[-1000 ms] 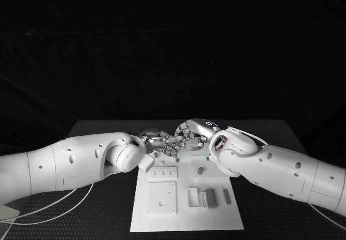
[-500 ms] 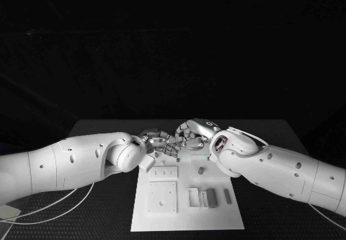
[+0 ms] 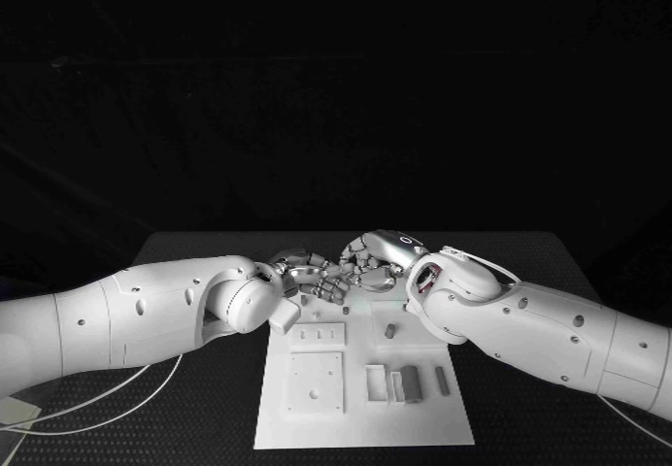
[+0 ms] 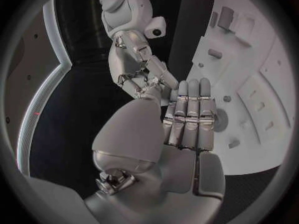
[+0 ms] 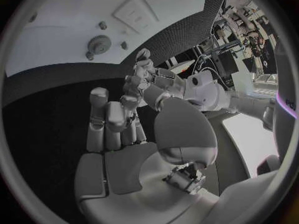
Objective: Assemble the parts on the task board
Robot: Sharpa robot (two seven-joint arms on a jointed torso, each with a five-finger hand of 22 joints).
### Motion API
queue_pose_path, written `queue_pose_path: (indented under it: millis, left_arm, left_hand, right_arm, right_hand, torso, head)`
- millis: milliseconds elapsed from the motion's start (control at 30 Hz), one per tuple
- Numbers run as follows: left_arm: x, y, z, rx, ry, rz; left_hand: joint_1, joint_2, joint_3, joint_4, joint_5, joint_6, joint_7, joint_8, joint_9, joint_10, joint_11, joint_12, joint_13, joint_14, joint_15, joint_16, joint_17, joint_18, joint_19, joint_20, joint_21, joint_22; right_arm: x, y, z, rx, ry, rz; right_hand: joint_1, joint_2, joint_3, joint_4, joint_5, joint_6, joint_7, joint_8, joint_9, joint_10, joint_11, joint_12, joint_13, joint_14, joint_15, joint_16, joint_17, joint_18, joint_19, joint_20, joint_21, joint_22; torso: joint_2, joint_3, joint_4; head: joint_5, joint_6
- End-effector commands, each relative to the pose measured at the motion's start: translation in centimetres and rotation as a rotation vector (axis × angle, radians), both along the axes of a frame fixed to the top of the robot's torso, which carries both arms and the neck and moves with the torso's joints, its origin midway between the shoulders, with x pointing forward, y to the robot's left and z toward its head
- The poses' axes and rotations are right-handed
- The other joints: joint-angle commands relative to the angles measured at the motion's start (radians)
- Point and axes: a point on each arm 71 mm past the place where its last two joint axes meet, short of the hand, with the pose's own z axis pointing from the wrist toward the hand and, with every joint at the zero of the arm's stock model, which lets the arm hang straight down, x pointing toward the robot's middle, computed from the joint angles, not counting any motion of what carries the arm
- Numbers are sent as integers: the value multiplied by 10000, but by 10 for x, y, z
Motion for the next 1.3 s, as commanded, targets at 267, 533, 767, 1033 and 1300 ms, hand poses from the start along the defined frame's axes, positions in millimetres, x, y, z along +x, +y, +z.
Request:
queue_pose_path:
  millis: [267, 533, 767, 1033, 1300]
  left_arm:
    - [0, -4, 4, -271, -72, -178]
    - [0, -4, 3, -153, 15, -92]
    - [1, -3, 3, -28, 32, 3]
    - [1, -2, 3, 9, 36, 59]
    - [1, -2, 3, 44, 32, 61]
  left_hand:
    - [-582, -304, -531, 5, -6, 89, 5, -81, -30, 37, 7, -48, 72, 51, -56, -118, 63, 153, -9, -51, 15, 61]
    - [-659, -199, -551, 0, -5, 128, -3, -76, -28, 67, -10, -46, 105, 85, -71, -131, 89, 171, 19, -64, 16, 80]
    - [-485, -84, -560, -20, -5, 229, -42, -39, -10, 156, -54, -16, 166, 152, -101, -131, 140, 189, 57, -87, 25, 118]
    - [-296, -36, -576, -14, 10, 320, -83, -20, -7, 215, -81, -4, 217, 203, -120, -145, 177, 182, 81, -101, 27, 151]
    - [-102, 52, -587, -28, 13, 485, -170, 19, 1, 348, -145, 33, 298, 325, -181, -124, 256, 175, 136, -152, 38, 202]
  right_arm:
    - [-4, 4, -5, -148, 218, 218]
    - [-5, 5, -5, -127, 207, 240]
    - [-7, 7, -4, -181, 88, 309]
    - [-8, 8, -5, -247, 98, 379]
    - [-8, 8, -6, -291, 132, 369]
  right_hand:
    - [18, 103, 64, -23, 43, 296, 218, 120, 154, 79, -3, -55, -18, 8, -90, -73, -11, 432, 42, -62, 2, 140]
    - [19, 102, 67, -24, 43, 303, 216, 120, 156, 82, -5, -57, -20, 13, -93, -75, -12, 432, 45, -64, 0, 139]
    - [19, 100, 68, -25, 43, 307, 214, 120, 157, 85, -7, -58, -21, 16, -95, -76, -13, 432, 48, -65, 0, 138]
    - [20, 95, 68, -26, 43, 313, 212, 121, 159, 88, -9, -59, -22, 20, -96, -77, -14, 432, 51, -67, -1, 138]
    - [18, 92, 68, -24, 43, 319, 210, 121, 160, 92, -10, -60, -23, 24, -98, -79, -15, 433, 54, -69, -2, 138]
  torso:
    - [6, -4, 8]
    - [7, -2, 1]
    - [8, 4, 1]
    - [10, -1, 1]
    - [10, -2, 5]
  head:
    - [-16, -14]
    - [-13, -25]
    - [-4, -30]
    - [-10, -43]
    - [-5, -57]
